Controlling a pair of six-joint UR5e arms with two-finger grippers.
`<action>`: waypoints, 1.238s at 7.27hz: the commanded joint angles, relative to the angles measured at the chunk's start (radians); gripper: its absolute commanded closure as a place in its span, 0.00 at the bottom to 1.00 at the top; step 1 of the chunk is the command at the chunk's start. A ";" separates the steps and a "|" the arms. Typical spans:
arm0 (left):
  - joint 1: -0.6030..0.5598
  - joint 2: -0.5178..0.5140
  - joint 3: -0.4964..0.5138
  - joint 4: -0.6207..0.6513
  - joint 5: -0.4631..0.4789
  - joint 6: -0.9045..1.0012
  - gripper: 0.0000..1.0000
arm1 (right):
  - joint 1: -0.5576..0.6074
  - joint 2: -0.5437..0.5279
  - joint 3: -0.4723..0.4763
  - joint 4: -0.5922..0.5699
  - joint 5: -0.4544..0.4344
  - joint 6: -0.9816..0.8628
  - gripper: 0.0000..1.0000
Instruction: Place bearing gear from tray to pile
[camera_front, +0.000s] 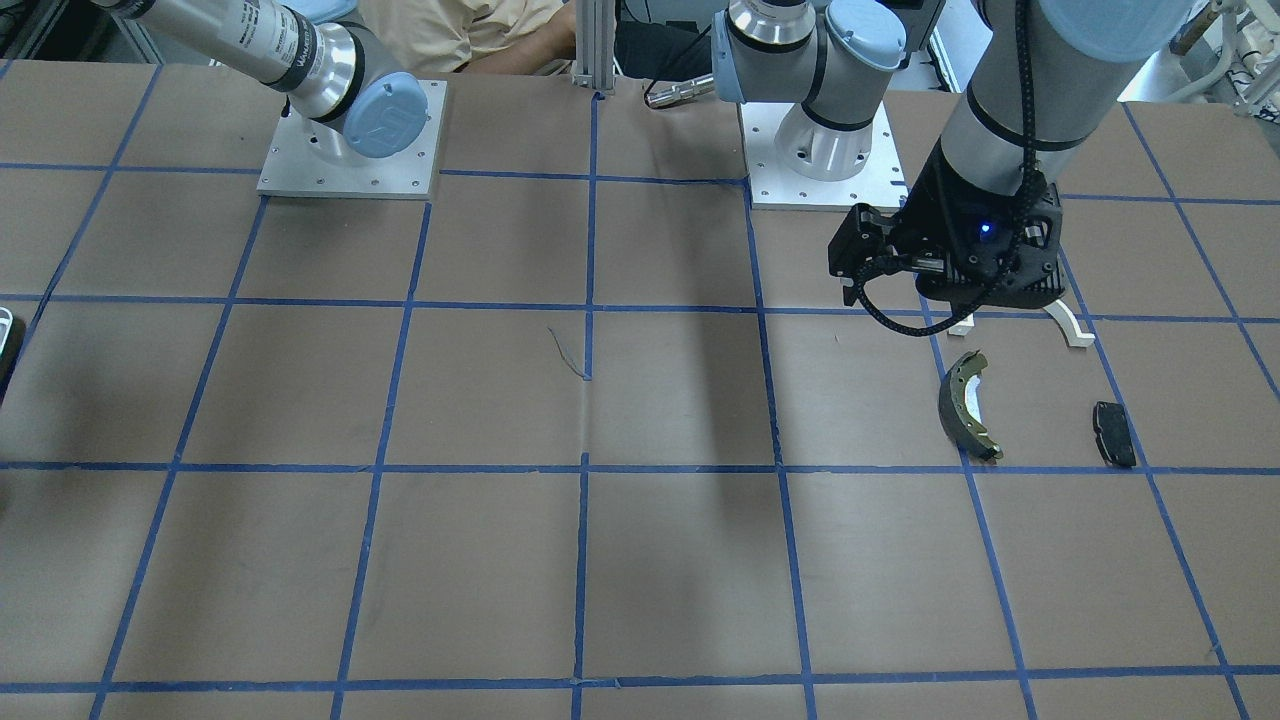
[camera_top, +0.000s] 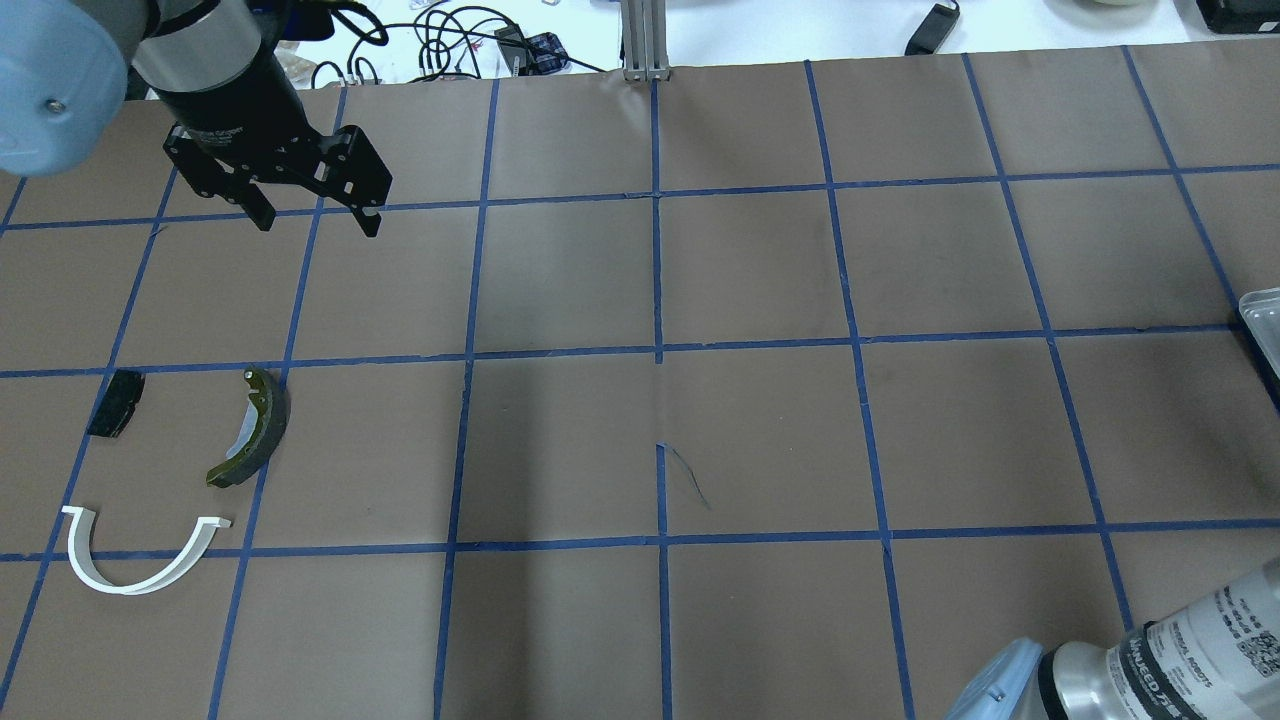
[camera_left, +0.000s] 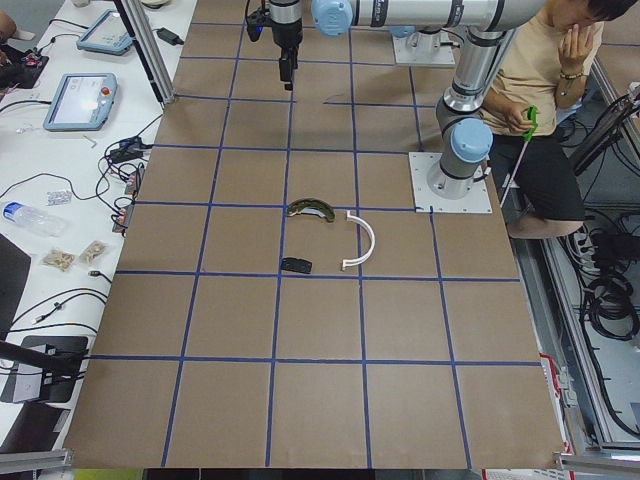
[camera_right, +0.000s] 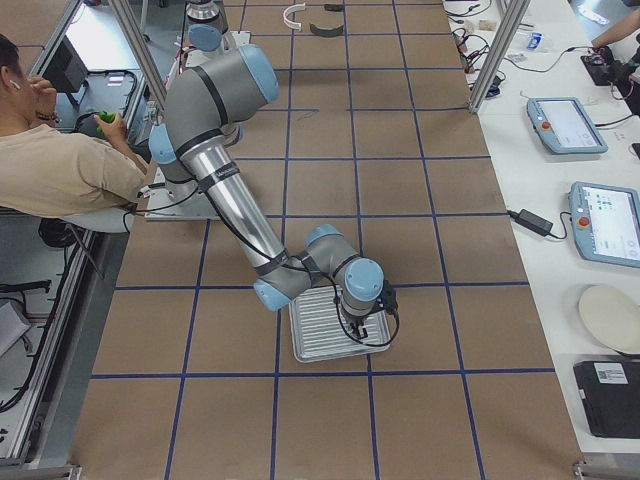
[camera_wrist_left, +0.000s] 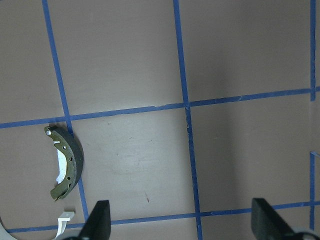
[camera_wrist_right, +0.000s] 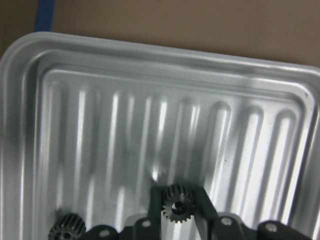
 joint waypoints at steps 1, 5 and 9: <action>0.000 0.000 -0.001 -0.001 0.003 0.000 0.00 | 0.006 -0.033 0.002 0.006 -0.003 0.024 1.00; 0.000 0.002 -0.001 -0.003 0.003 0.000 0.00 | 0.238 -0.141 0.023 0.111 0.005 0.383 1.00; 0.000 0.000 -0.003 -0.003 0.003 0.000 0.00 | 0.759 -0.238 0.086 0.164 0.020 1.026 1.00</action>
